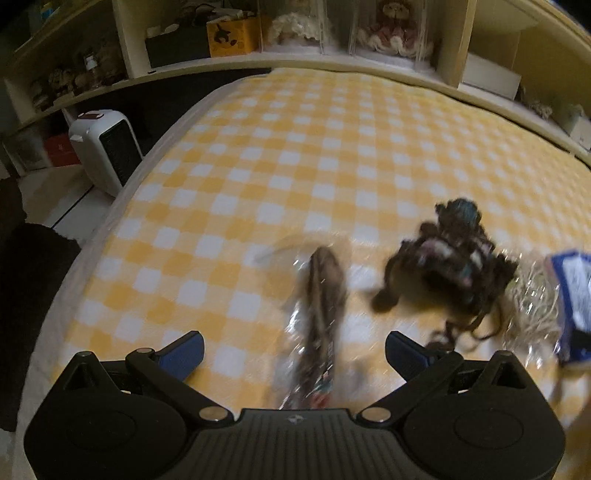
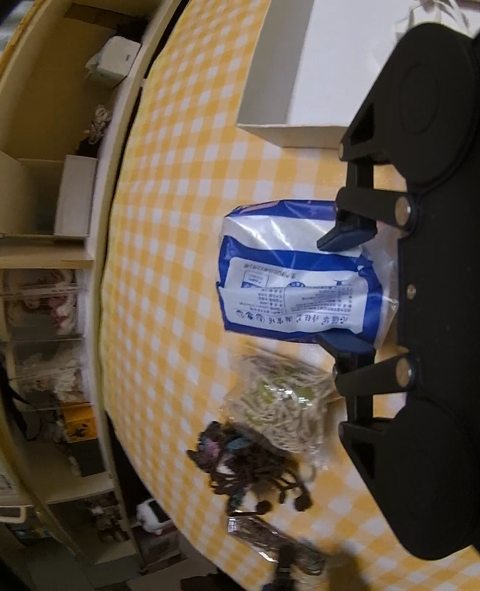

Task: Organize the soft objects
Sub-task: 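Grasp the wrapped hair clip with the left gripper while the right grasps the tissue pack, then carry the hair clip and tissue pack over the box with both grippers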

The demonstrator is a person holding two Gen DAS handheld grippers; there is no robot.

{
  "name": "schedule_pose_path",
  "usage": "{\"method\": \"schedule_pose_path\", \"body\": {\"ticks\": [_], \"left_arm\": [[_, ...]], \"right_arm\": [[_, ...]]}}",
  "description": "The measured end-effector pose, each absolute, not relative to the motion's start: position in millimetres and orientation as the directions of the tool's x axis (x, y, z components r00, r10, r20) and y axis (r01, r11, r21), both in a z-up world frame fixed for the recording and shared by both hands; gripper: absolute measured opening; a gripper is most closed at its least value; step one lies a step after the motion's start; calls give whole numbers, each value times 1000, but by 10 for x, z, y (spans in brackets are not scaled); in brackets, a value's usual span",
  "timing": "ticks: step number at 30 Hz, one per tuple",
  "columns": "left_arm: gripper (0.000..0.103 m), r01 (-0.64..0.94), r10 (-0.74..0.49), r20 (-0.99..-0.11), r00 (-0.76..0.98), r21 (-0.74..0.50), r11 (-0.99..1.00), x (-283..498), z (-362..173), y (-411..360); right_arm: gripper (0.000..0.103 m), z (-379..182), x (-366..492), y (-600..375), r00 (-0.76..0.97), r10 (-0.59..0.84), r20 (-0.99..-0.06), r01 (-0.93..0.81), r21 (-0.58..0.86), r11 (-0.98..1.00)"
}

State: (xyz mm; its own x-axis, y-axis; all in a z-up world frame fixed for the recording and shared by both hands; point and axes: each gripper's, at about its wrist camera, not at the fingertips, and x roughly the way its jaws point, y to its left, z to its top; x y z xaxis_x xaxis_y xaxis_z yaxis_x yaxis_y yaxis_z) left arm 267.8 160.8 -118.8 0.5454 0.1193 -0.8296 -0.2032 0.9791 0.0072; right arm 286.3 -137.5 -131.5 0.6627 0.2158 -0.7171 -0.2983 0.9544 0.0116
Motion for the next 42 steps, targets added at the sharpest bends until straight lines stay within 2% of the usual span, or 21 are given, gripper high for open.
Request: {"method": "schedule_pose_path", "body": {"ticks": [1, 5, 6, 7, 10, 12, 15, 18, 23, 27, 42], "left_arm": [[100, -204, 118, -826, 551, 3, 979, 2702, -1186, 1593], [71, -208, 79, -839, 539, -42, 977, 2748, -1236, 1529], [65, -209, 66, -848, 525, -53, 976, 2757, -1272, 1533], [64, -208, 66, -855, 515, -50, 977, 2766, -1300, 1523], [56, -188, 87, -850, 519, -14, 982, 2765, -1299, 1491], [40, -170, 67, -847, 527, -27, 985, 2746, -1298, 1487], [29, -160, 43, -841, 539, -52, 986, 2709, -1277, 1495], [28, -157, -4, -822, 569, -113, 981, 2653, -1174, 1518], [27, -147, -14, -798, 603, -128, 981, 2582, -1054, 1474], [27, -151, -24, -784, 621, -149, 977, 2523, -998, 1466], [27, -89, -109, -646, 755, -267, 960, 2198, -572, 1198]], "right_arm": [[46, -1319, 2852, -1373, 656, 215, -723, -303, 9, 953], [31, -1311, 2766, -1345, 650, 218, -728, -332, -13, 943], [29, -1305, 2745, -1335, 652, 219, -726, -336, -18, 942], [26, -1301, 2725, -1326, 655, 218, -723, -341, -25, 940], [23, -1289, 2685, -1324, 662, 221, -717, -348, -33, 937], [21, -1276, 2665, -1329, 665, 225, -712, -349, -29, 937], [18, -1250, 2645, -1327, 667, 227, -709, -350, -30, 936], [13, -1212, 2613, -1305, 674, 230, -702, -354, -33, 935], [8, -1106, 2560, -1304, 689, 247, -682, -355, -20, 935], [7, -1046, 2526, -1322, 699, 257, -667, -351, -7, 936], [5, -604, 2197, -1440, 767, 318, -558, -364, 30, 931]]}}
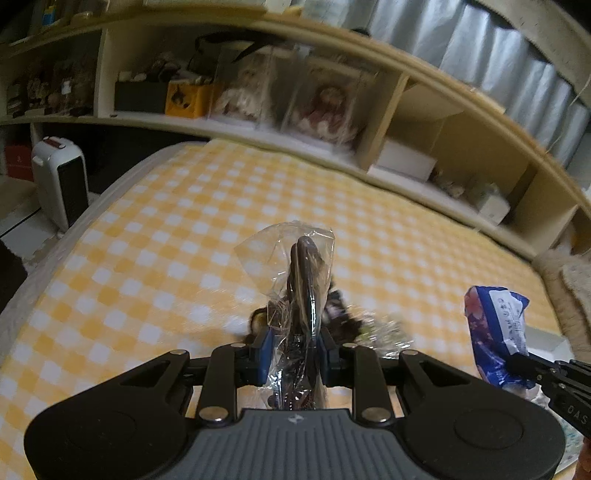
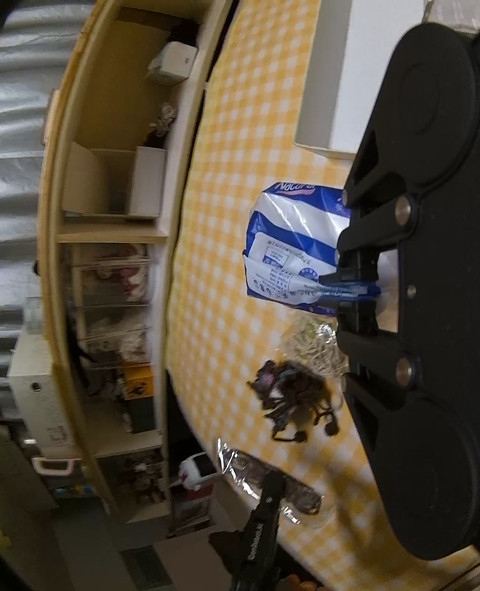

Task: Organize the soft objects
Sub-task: 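Carry the hair clip and tissue pack over the box with both grippers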

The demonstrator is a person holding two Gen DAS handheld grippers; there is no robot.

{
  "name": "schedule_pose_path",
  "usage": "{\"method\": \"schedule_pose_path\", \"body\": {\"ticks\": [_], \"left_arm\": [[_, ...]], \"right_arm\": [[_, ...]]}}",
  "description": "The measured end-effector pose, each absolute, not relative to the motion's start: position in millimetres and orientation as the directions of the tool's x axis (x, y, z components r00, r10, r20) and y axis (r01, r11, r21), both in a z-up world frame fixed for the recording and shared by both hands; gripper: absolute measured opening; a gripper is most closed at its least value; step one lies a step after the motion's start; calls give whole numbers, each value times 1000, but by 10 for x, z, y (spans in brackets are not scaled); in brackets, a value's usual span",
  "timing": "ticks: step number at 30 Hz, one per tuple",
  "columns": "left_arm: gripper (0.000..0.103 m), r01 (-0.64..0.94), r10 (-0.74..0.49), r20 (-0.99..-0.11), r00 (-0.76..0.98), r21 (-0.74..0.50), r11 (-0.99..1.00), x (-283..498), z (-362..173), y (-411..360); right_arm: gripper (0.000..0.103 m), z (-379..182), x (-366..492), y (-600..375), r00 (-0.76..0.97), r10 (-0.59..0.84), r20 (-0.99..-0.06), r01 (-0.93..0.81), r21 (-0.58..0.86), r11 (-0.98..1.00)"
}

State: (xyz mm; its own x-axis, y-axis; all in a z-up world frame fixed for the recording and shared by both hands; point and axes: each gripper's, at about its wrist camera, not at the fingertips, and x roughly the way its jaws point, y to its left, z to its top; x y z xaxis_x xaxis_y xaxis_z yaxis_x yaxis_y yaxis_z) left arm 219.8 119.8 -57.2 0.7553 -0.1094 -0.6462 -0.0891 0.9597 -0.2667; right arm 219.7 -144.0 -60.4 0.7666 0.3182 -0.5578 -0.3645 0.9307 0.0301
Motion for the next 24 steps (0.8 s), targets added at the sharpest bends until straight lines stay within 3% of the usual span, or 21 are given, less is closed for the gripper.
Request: {"method": "schedule_pose_path", "body": {"ticks": [10, 24], "left_arm": [[27, -10, -171, -546, 820, -312, 950, 1942, -302, 970], [27, 186, -381, -515, 768, -390, 902, 1830, -262, 168]], "right_arm": [[5, -193, 1912, -1750, 823, 328, -463, -350, 42, 936], [5, 39, 1632, -2331, 856, 297, -422, -308, 44, 950]]}}
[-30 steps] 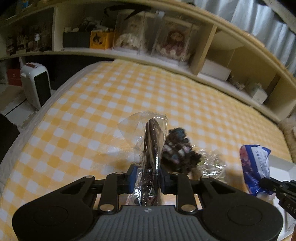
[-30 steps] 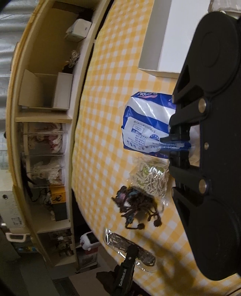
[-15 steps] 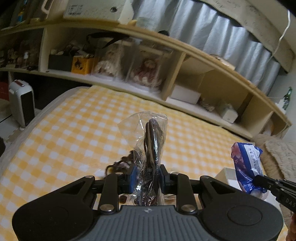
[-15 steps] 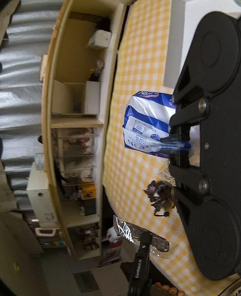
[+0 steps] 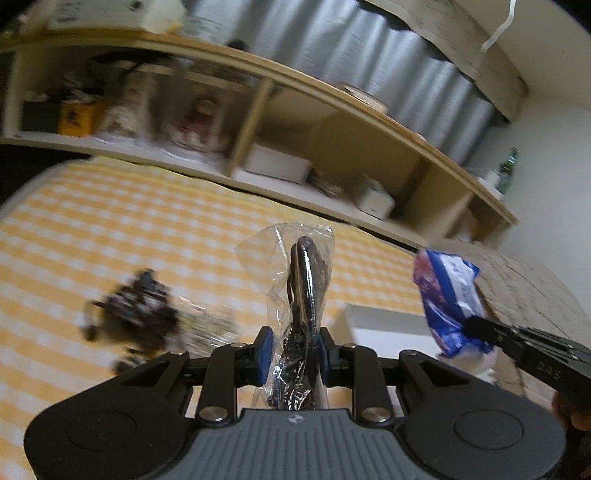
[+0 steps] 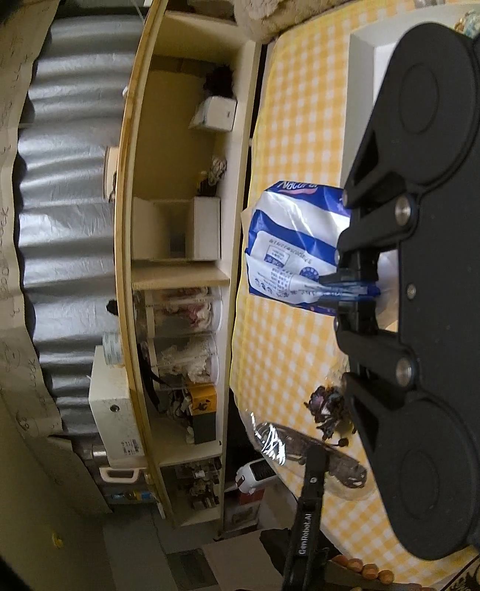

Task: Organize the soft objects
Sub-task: 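Carry the hair clip and tissue pack over the box with both grippers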

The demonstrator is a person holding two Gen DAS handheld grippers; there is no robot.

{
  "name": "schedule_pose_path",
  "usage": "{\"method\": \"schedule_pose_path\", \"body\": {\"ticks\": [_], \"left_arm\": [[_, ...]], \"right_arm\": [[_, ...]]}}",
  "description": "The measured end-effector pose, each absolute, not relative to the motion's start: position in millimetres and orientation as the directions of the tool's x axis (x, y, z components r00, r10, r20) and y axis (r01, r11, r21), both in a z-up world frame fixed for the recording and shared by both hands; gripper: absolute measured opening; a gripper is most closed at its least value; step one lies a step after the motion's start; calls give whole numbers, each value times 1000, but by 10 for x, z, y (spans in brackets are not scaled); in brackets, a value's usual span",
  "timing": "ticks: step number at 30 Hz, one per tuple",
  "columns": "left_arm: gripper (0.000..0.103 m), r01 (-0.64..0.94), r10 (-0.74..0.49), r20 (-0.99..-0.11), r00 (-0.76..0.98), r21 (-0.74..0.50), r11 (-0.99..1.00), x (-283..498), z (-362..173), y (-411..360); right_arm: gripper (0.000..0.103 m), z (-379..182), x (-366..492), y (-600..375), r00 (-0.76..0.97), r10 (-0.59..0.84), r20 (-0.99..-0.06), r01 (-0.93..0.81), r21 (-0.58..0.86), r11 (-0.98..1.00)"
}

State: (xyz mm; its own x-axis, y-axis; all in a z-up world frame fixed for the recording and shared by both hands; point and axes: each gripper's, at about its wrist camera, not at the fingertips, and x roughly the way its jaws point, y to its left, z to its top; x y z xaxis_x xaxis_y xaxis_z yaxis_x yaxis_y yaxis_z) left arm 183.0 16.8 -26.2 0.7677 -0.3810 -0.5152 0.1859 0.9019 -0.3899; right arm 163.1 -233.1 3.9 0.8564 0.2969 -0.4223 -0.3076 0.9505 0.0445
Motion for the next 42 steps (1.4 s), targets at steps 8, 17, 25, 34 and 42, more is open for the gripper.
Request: {"method": "schedule_pose_path", "body": {"ticks": [8, 17, 25, 34, 42], "left_arm": [[27, 280, -483, -520, 704, -422, 862, 1847, -343, -536], [27, 332, -576, -538, 616, -486, 809, 1991, -591, -1330], [27, 286, -531, -582, 616, -463, 839, 2443, -840, -1671], [27, 204, -452, -625, 636, -428, 880, 2890, -1104, -1741], [44, 169, -390, -644, 658, -378, 910, 3039, -1228, -1742]], "right_arm": [[5, 61, 1459, -2983, 878, 205, -433, -224, 6, 975], [5, -28, 1394, -3800, 881, 47, -471, -92, -73, 993], [5, -297, 1567, -4218, 856, -17, -517, -44, -106, 993], [5, -590, 2078, -4364, 830, 31, -557, -105, -100, 989], [11, -952, 2437, -4414, 784, 74, -616, -167, -94, 981]]}}
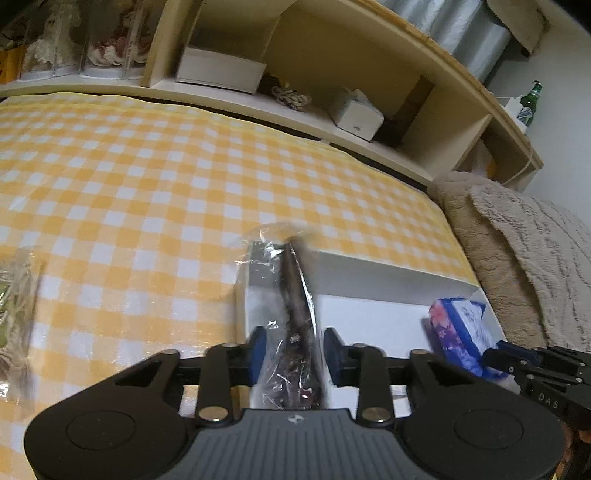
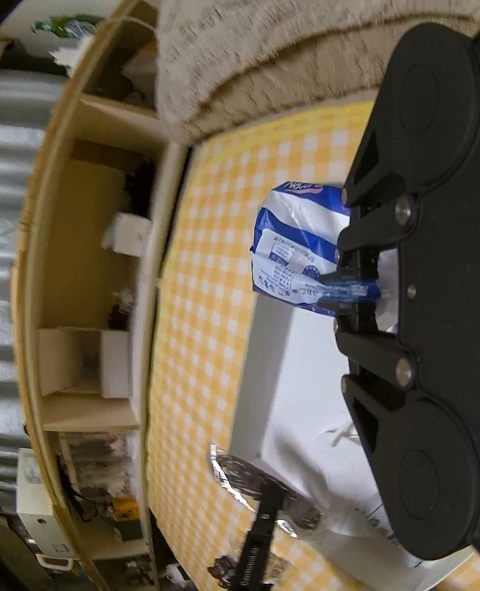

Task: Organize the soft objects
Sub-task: 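Carry the hair clip and tissue pack over the box with both grippers, then lower the hair clip and tissue pack into the box and release both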

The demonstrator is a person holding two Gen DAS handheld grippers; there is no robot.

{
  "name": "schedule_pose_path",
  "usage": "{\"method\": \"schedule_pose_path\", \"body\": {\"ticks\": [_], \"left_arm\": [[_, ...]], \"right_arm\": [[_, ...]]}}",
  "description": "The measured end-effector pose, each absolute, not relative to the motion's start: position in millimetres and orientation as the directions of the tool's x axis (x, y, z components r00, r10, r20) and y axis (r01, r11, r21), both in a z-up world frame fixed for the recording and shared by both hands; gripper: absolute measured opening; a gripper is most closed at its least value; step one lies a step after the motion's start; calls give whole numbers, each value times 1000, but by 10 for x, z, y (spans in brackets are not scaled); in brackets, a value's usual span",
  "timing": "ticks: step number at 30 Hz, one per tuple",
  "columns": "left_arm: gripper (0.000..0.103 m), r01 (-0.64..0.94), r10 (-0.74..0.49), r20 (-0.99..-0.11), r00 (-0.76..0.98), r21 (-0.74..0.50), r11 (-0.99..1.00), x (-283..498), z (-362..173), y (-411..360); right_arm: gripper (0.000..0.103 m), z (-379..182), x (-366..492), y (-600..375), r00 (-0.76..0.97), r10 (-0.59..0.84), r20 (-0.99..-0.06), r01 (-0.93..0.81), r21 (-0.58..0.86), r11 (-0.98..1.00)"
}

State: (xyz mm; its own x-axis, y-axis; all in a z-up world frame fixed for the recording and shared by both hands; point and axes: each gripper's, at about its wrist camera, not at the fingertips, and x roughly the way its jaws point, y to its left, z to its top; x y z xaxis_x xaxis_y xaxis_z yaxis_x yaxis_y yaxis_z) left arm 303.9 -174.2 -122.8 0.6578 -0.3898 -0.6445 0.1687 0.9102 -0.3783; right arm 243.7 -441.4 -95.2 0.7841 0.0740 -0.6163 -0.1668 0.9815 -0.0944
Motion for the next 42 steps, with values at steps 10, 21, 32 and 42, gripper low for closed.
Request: {"method": "schedule_pose_path", "body": {"ticks": [10, 21, 32, 42], "left_arm": [[80, 260, -420, -654, 630, -332, 907, 2819, -1099, -1901], [42, 338, -518, -586, 623, -396, 854, 2775, -817, -1828], [23, 320, -417, -700, 580, -274, 907, 3160, -1264, -2031], [15, 322, -356, -747, 561, -199, 926, 2990, -1298, -2104]], "right_arm": [[61, -862, 2217, -4565, 774, -4, -633, -18, -28, 999], [76, -703, 1974, -4535, 783, 2, -623, 12, 19, 1000], [62, -720, 2031, -4576, 787, 32, -616, 20, 78, 997], [15, -1002, 2239, -4520, 745, 37, -666, 17, 75, 997]]}}
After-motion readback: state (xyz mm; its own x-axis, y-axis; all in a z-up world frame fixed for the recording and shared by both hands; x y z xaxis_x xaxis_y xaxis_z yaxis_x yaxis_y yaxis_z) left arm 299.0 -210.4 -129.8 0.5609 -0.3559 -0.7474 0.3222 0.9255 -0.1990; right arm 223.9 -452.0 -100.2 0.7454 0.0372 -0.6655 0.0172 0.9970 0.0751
